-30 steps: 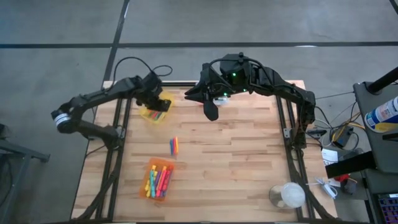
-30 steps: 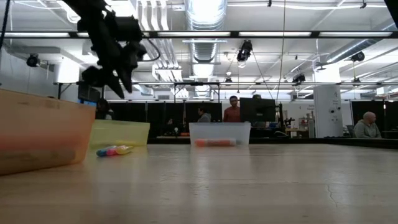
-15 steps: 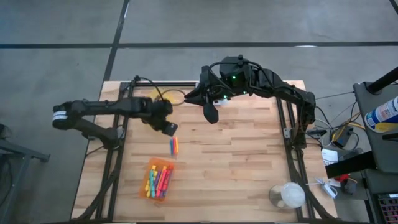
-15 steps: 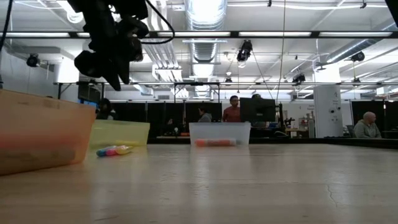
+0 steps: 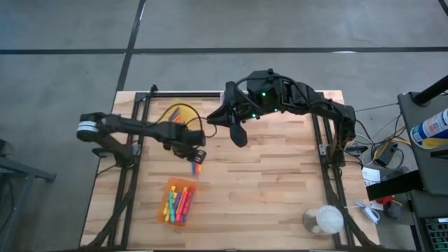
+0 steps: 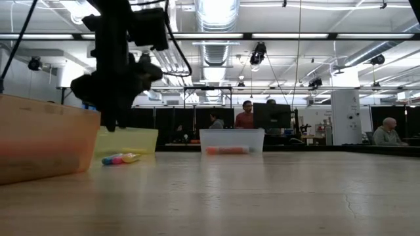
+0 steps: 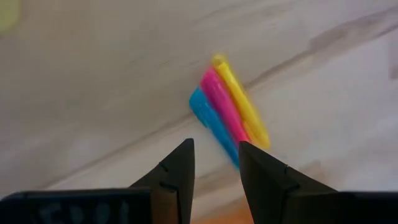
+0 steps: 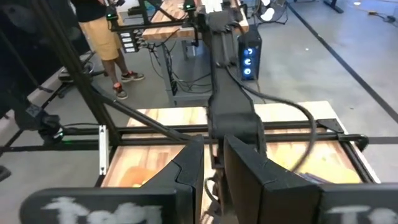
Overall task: Pick & Place Markers
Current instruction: Put the blue pen into the yellow bin
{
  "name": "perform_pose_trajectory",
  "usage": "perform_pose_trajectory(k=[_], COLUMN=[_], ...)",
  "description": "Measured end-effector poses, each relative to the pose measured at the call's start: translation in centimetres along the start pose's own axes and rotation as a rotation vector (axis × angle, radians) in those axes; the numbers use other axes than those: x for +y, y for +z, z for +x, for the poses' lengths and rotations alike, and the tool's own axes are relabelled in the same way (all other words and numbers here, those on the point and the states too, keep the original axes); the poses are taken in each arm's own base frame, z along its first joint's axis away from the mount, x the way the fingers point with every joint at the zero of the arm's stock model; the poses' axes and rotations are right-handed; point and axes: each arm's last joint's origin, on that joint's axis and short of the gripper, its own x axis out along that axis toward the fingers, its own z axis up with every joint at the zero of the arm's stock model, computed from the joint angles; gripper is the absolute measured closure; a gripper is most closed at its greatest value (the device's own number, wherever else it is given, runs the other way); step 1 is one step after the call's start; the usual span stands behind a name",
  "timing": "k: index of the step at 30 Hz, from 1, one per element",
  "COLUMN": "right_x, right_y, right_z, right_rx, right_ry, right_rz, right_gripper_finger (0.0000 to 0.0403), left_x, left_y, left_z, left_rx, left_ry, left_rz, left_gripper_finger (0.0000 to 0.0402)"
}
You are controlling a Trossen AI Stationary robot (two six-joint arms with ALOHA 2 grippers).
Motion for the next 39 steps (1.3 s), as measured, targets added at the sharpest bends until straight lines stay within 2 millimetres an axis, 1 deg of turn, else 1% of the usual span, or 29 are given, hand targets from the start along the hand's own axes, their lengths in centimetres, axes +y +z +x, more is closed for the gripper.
perform_pose_trajectory(k=[3,7,14,21,29,39], right_x=[0.3,0.5,1.0,1.3,1.3,1.3], right_y=[-0.2,-0.7,-1.6,-1.8,-1.8,-1.5], right_z=[0.1,0.1,0.0,0.0,0.0,0.1], right_rx=[0.016,0.070,0.161,0.175,0.173,0.139], right_ry=[0.009,0.010,0.018,0.025,0.026,0.026], right_rz=[-0.001,-0.004,-0.015,-0.034,-0.034,-0.043], right_gripper_finger=[0.0346,0.0346,0.0346,0.0346,0.0346,0.0346], left_x=[-0.1,-0.4,-0.7,-0.9,-0.8,-0.3], left_y=[0.0,-0.4,-0.1,0.1,0.0,-0.3], left_z=[1.4,2.9,4.2,5.5,5.6,4.0], left_rx=[0.018,0.044,0.024,0.039,0.043,0.031], left_ry=[0.018,0.024,0.044,0.071,0.087,0.081], left_rz=[-0.047,-0.094,-0.159,-0.175,-0.141,-0.121], left_gripper_finger=[0.0284,0.0284,0.0284,0.0284,0.0284,0.0284])
